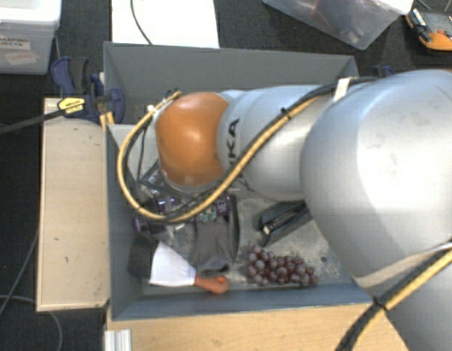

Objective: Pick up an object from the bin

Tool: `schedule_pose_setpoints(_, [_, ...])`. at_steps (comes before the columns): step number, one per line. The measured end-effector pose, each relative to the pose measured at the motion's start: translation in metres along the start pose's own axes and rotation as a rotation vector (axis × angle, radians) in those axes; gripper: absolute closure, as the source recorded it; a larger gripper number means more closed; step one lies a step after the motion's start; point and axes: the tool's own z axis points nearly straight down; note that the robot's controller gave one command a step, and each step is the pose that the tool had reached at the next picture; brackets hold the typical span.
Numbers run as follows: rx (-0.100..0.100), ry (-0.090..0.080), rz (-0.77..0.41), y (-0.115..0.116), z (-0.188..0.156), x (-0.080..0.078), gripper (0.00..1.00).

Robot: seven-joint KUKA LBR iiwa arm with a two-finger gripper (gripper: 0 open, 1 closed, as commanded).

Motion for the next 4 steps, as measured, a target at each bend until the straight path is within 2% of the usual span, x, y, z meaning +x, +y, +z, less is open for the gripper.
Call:
schedule_pose_setpoints(1, [-0.008,0.013,-0.245,0.002,0.008,-0.002,0.00])
schedule_pose_setpoints(2, [-0.007,0.002,-0.017,0.004,0.005,0.001,1.00])
schedule_pose_setpoints(3, [-0.007,0.002,-0.017,0.004,0.004,0.001,1.00])
schedule_pose_setpoints(4, [-0.009,0.013,-0.016,0.004,-0.029,0.004,1.00])
